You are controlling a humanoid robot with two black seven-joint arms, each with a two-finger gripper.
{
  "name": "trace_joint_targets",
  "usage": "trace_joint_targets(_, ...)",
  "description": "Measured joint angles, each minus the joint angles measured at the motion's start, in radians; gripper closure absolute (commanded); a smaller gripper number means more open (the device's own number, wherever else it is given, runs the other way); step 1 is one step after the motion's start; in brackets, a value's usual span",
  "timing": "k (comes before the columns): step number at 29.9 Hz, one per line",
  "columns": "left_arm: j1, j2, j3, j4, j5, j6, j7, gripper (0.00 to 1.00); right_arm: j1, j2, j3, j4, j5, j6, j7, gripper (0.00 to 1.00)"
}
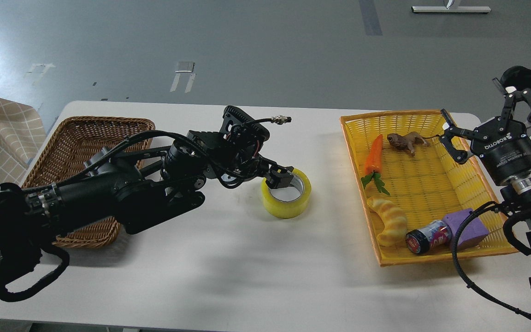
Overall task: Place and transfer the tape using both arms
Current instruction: 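Reach the left gripper from the wicker basket toward the tape roll, then grip the tape roll with the left gripper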
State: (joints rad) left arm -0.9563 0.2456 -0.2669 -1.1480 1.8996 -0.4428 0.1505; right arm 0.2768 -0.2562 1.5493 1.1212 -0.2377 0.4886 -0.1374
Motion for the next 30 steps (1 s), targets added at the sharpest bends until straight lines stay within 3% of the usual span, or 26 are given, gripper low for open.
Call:
trace_joint_targets(18, 0.019, -0.058, 0.029, 0.080, -0.006, -0.021, 0.018, 0.04, -0.002, 0.002, -0.001, -0.009, 0.000, 0.000, 0.000, 0.02)
trace_joint_targets(30, 0.028, -0.077, 0.031, 0.127, -0.005, -0.020, 0.023, 0.25, -0.008, 0.002, -0.001, -0.009, 0.000, 0.000, 0.000, 0.02)
